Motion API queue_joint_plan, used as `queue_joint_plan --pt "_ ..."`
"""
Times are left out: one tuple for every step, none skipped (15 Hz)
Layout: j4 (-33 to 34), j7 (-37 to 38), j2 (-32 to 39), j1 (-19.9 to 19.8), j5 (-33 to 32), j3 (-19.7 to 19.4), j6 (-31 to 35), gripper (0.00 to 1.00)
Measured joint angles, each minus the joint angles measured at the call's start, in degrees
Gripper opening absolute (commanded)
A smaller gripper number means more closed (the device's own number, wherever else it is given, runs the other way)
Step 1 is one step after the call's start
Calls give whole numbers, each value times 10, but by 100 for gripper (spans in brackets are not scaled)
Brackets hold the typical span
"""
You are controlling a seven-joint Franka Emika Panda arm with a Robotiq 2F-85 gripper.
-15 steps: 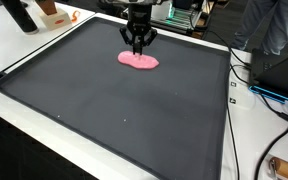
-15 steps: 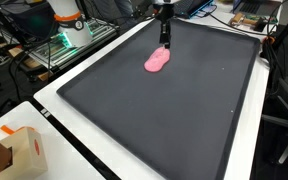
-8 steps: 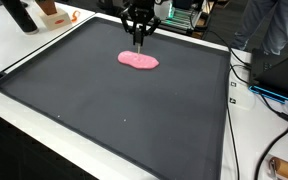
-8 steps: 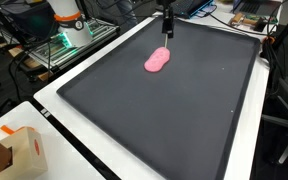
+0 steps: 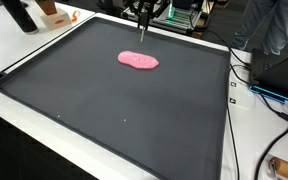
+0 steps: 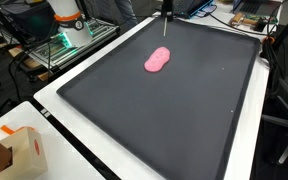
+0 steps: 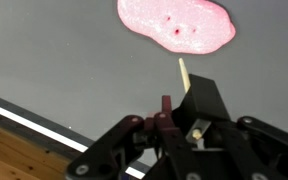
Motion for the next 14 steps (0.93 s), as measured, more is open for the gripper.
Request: queue_joint_plan --pt "1 3 -8 1 0 4 -13 6" --pt "3 7 -14 2 0 9 -26 6" --pt "5 12 -21 3 0 13 -40 6" --pt "7 18 -25 4 0 17 -54 6" --pt "10 23 -29 5 0 21 -69 6" --pt "12 29 -33 6 0 25 -83 6" --pt "15 34 -35 8 0 28 -96 6" --pt "18 39 -37 9 1 31 -109 6" --pt "21 43 -38 10 1 33 -120 6" --pt "24 46 -38 11 2 35 -130 6" --pt "27 49 -38 11 2 37 -140 6" --pt "29 53 -38 12 2 39 -147 6" --pt "31 56 -38 13 3 40 -153 6" --pt "33 60 -38 14 3 41 -160 6"
